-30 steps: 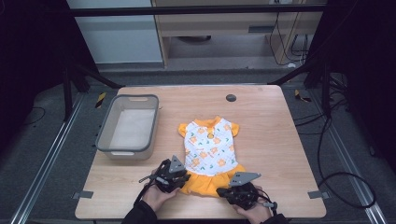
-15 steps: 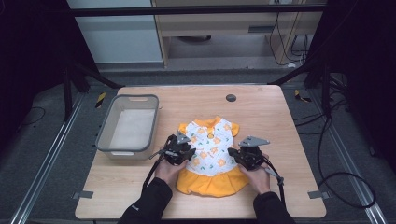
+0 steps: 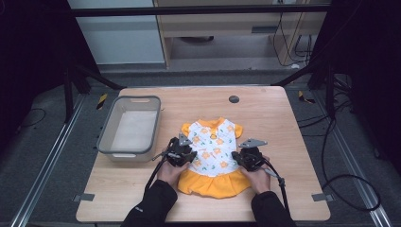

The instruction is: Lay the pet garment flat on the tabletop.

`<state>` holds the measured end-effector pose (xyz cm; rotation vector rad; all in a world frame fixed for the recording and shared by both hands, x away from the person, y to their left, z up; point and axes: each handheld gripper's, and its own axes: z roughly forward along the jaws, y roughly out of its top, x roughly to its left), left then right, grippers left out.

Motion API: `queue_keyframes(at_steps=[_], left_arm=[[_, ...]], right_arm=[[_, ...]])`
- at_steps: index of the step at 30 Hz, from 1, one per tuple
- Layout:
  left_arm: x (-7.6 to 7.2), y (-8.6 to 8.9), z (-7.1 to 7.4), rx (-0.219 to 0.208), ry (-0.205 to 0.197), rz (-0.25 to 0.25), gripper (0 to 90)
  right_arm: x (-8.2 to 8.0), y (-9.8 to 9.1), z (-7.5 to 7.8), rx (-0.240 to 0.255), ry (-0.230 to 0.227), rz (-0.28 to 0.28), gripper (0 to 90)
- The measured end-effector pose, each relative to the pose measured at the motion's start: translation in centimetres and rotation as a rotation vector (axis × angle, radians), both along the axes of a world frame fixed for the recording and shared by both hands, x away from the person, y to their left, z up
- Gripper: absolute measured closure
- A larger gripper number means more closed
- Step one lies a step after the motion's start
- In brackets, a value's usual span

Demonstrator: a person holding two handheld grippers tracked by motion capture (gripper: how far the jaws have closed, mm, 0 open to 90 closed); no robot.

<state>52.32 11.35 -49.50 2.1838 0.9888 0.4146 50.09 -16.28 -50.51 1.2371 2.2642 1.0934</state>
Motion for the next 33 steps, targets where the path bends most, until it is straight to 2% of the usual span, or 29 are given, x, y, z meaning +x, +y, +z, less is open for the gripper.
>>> queue_keyframes(at_steps=[4,5,7,11,16,18,20,26,30,33], left_arm=[[-0.3,0.4,0.7,-0.005,0.002,0.0,62.0],[-0.5,0.6,1.0,-0.009,-0.008,-0.004,61.4],[-1.2,1.1,2.0,-0.035,-0.022,-0.011,59.4],[-3.0,2.1,3.7,-0.049,-0.056,-0.036,56.0],[-5.2,4.0,4.6,-0.078,-0.082,-0.056,50.4],[-5.9,4.9,4.5,-0.098,-0.081,-0.058,49.1],[-6.4,5.7,4.3,-0.094,-0.085,-0.054,48.4],[-8.4,8.3,3.3,-0.106,-0.07,-0.052,43.1],[-9.5,9.8,3.2,-0.085,-0.103,-0.03,38.4],[-10.0,11.1,2.7,-0.057,-0.104,0.002,35.6]], right_arm=[[-0.3,-0.1,0.2,0.006,0.0,-0.001,88.3],[-0.4,-0.2,0.3,0.016,-0.007,0.0,88.2],[-0.7,-0.5,0.8,0.043,-0.025,0.004,88.1],[-1.3,-1.5,2.2,0.076,-0.064,-0.008,86.7],[-2.7,-3.7,3.7,0.101,-0.107,-0.023,80.2],[-3.5,-4.9,4.0,0.099,-0.119,-0.026,75.8],[-4.0,-5.9,3.9,0.112,-0.116,-0.029,72.5],[-5.6,-8.4,3.9,0.146,-0.137,-0.085,57.3],[-6.5,-9.1,3.4,0.131,-0.146,-0.123,45.9],[-6.8,-9.7,3.0,0.112,-0.147,-0.152,39.5]])
